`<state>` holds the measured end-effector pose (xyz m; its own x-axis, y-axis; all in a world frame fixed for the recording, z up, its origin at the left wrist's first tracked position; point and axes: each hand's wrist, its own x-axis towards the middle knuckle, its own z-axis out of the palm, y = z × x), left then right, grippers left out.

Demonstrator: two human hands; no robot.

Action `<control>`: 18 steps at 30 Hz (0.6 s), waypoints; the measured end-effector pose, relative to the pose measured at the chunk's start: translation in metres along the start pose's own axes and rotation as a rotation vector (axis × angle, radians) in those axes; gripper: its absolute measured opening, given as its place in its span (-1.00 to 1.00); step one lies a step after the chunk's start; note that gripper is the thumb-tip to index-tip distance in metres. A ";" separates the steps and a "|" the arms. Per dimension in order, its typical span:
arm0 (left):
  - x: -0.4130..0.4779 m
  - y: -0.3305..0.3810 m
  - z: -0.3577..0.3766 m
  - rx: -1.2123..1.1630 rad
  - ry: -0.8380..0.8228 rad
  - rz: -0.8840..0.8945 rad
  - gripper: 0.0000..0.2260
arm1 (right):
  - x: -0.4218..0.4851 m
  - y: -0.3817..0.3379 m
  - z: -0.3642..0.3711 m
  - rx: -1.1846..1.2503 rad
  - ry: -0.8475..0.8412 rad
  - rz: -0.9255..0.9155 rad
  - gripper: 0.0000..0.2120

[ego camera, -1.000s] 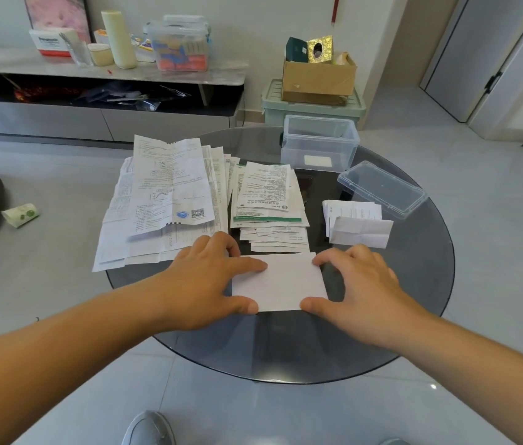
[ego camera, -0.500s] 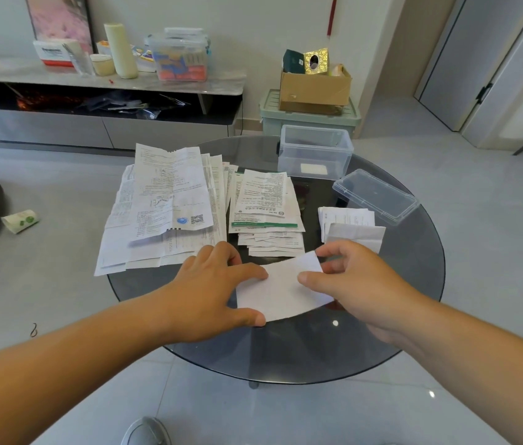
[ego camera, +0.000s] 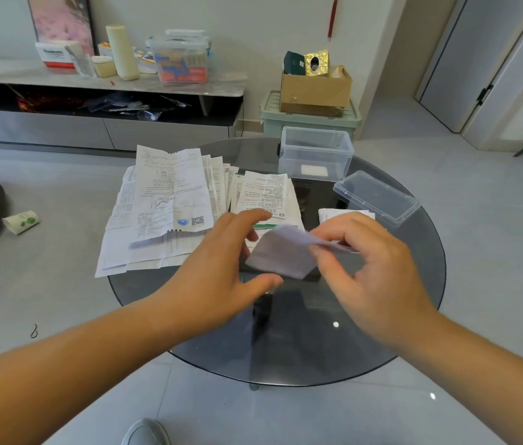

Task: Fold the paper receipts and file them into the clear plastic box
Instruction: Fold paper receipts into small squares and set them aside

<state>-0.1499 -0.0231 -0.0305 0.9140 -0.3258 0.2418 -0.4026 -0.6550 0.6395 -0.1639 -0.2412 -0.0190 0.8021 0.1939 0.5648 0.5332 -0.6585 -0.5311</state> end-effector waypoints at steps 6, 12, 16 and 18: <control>-0.002 -0.001 -0.004 0.031 -0.117 0.047 -0.66 | -0.014 0.015 0.007 -0.113 -0.148 -0.257 -0.79; -0.005 -0.004 -0.004 -0.090 -0.185 0.000 -0.68 | -0.011 0.014 0.007 0.008 -0.102 -0.089 -0.87; -0.003 0.003 -0.008 -0.257 -0.159 -0.017 -0.78 | -0.003 0.005 0.004 0.124 -0.095 0.071 -0.87; -0.003 0.004 -0.010 -0.353 -0.145 -0.053 -0.80 | 0.000 0.004 0.005 0.190 -0.084 0.159 -0.94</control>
<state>-0.1536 -0.0181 -0.0208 0.9063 -0.4074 0.1122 -0.2901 -0.4068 0.8662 -0.1609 -0.2406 -0.0243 0.8949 0.1638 0.4150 0.4336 -0.5387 -0.7223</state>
